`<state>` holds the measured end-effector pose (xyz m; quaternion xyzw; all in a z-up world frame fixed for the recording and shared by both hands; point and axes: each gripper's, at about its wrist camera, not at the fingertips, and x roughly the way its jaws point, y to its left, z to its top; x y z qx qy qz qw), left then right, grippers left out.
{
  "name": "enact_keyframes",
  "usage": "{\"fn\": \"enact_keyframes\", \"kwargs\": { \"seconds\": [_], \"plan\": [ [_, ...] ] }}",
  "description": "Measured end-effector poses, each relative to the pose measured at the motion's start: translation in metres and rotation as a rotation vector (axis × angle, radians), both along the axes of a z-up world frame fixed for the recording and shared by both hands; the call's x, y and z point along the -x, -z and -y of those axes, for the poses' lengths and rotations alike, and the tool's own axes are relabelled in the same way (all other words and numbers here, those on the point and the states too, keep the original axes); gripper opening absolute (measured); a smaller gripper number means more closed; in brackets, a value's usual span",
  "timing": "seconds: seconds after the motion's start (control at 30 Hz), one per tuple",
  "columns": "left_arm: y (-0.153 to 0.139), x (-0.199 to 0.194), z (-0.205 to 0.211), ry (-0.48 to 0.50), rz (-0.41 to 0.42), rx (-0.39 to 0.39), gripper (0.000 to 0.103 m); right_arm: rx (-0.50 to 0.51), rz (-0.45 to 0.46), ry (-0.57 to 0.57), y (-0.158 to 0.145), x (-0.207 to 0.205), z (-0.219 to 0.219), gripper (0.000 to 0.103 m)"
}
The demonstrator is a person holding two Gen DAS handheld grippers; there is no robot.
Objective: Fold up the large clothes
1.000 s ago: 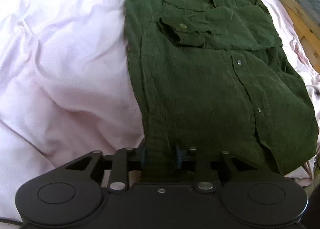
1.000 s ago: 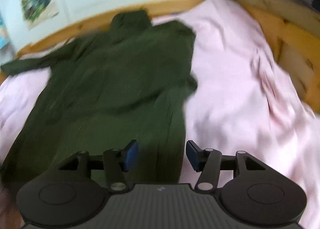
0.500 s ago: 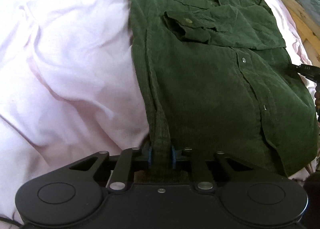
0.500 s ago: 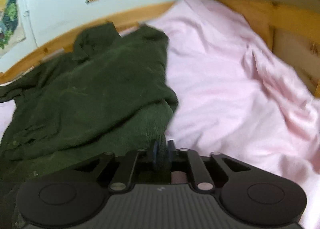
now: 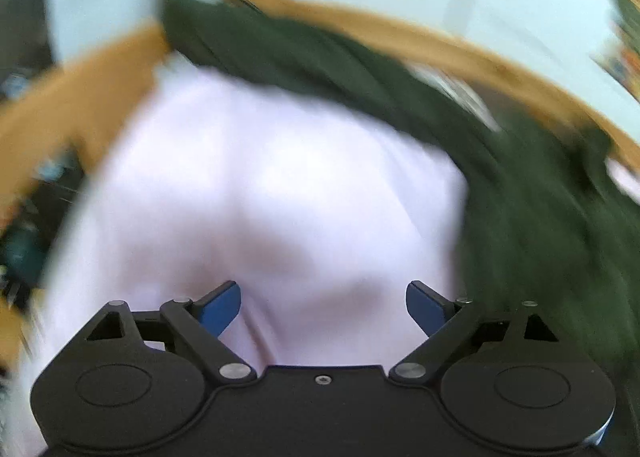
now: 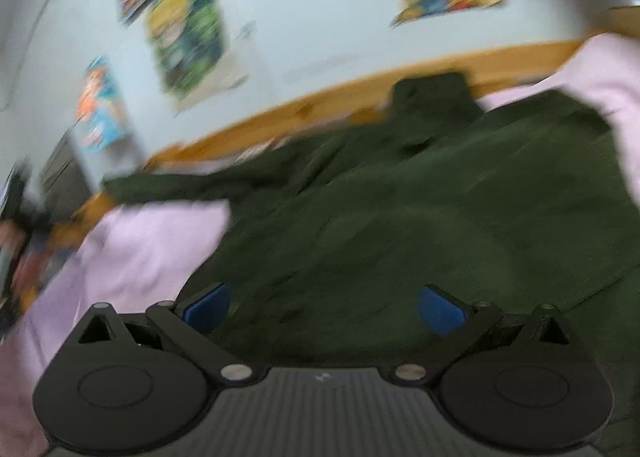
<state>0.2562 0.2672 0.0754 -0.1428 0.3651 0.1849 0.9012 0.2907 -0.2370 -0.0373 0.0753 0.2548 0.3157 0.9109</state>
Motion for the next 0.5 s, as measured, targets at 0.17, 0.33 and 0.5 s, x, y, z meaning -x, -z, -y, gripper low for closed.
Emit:
{"fn": "enact_keyframes", "kwargs": {
  "seconds": [0.17, 0.33, 0.5],
  "plan": [
    [-0.024, -0.056, -0.07, -0.216, 0.124, -0.046, 0.094, 0.086, -0.065, -0.002, 0.037, 0.002, -0.012, 0.103],
    [-0.008, -0.099, -0.109, -0.317, 0.183, 0.03, 0.055, 0.053, -0.09, 0.0, 0.042, -0.001, -0.011, 0.103],
    [-0.02, -0.1, -0.092, -0.321, 0.313, 0.018, 0.0, 0.044, -0.095, -0.003, 0.046, -0.002, -0.008, 0.103]
  ]
}}
